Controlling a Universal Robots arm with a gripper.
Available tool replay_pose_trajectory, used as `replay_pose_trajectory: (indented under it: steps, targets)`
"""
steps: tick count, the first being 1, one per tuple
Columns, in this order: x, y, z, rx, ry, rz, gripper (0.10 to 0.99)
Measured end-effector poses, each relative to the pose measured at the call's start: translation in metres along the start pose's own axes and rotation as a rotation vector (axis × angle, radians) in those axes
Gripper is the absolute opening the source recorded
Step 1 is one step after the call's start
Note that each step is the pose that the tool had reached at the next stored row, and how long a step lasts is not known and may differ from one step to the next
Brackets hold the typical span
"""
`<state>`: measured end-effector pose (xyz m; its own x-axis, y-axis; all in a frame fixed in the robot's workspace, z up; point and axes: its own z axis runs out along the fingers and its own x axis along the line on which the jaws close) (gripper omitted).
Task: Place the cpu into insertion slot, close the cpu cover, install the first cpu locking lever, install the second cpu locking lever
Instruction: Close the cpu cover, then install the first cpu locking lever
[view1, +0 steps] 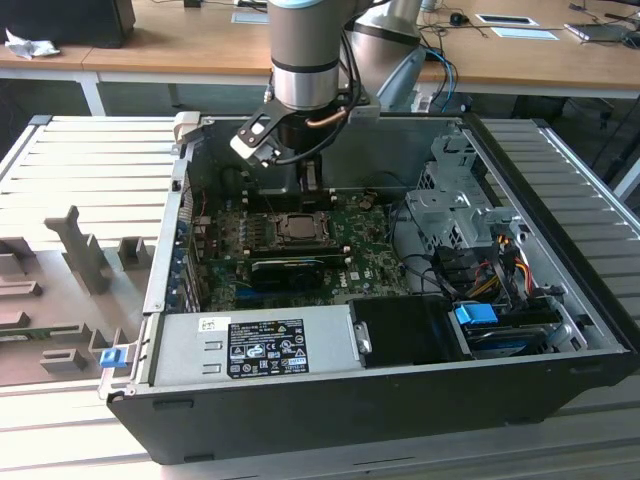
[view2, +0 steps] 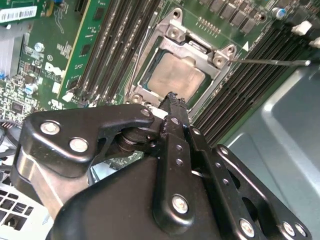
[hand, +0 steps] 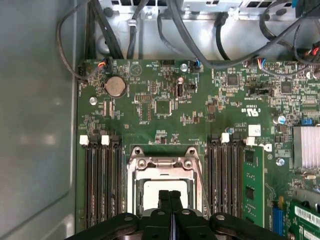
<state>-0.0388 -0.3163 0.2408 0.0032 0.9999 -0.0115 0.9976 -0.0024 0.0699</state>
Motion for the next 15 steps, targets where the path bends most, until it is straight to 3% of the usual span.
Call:
replay_pose_trajectory:
  steps: [7, 15]
  targets:
    - [0.0, -0.0085, -0.0004, 0.0, 0.0, 0.0, 0.106]
    - [0.0, -0.0085, -0.0031, 0.0, 0.0001, 0.0, 0.106]
